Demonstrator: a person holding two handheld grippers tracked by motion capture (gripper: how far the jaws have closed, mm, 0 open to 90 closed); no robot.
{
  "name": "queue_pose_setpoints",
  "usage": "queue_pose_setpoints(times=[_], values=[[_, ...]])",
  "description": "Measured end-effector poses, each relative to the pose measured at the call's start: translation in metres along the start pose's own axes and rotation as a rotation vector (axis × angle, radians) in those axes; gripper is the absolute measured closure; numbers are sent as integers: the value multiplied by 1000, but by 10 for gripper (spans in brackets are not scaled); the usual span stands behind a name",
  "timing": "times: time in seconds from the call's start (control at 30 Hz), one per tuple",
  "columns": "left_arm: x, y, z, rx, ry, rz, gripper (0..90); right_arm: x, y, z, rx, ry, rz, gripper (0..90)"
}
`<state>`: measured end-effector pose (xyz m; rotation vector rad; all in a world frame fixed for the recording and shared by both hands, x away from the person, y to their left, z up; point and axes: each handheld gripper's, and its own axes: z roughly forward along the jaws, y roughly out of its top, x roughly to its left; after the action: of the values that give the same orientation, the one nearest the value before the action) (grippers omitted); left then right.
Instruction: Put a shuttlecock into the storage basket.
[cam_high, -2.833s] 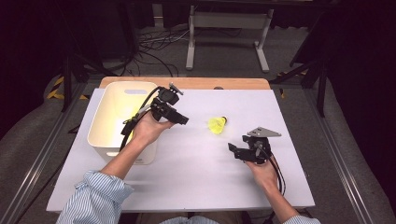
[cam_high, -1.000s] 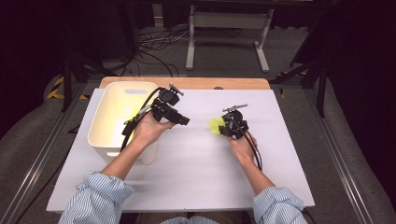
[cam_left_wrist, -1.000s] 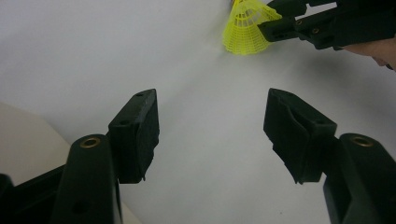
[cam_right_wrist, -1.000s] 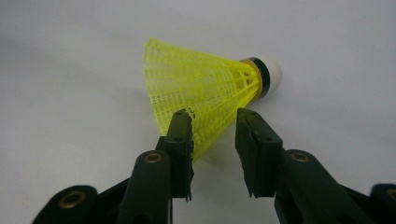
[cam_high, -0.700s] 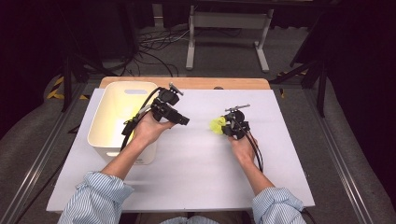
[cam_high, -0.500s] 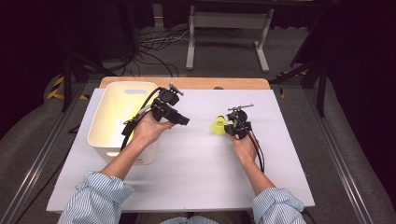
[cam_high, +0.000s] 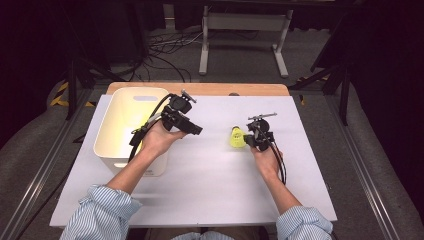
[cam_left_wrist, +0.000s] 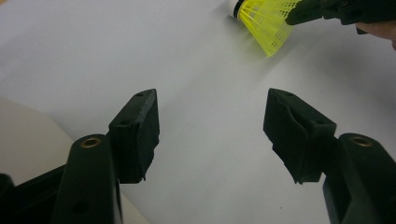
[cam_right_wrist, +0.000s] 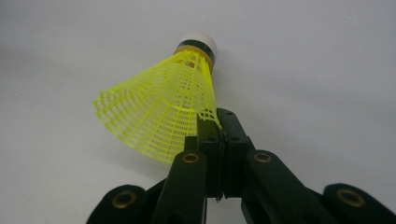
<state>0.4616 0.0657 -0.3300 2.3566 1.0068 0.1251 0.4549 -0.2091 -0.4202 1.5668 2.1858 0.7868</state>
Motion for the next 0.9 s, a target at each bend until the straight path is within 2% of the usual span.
queue_pose_setpoints(times=[0.47, 0.7, 0.9], values=[[-14, -3, -3, 20, 8, 34, 354, 19, -9, -26, -6, 64, -94, 894], [-21, -5, -3, 28, 11, 54, 335, 24, -15, -35, -13, 84, -110, 894], [-26, -7, 1, 33, -3, 68, 335, 29, -16, -41, -15, 93, -116, 894]])
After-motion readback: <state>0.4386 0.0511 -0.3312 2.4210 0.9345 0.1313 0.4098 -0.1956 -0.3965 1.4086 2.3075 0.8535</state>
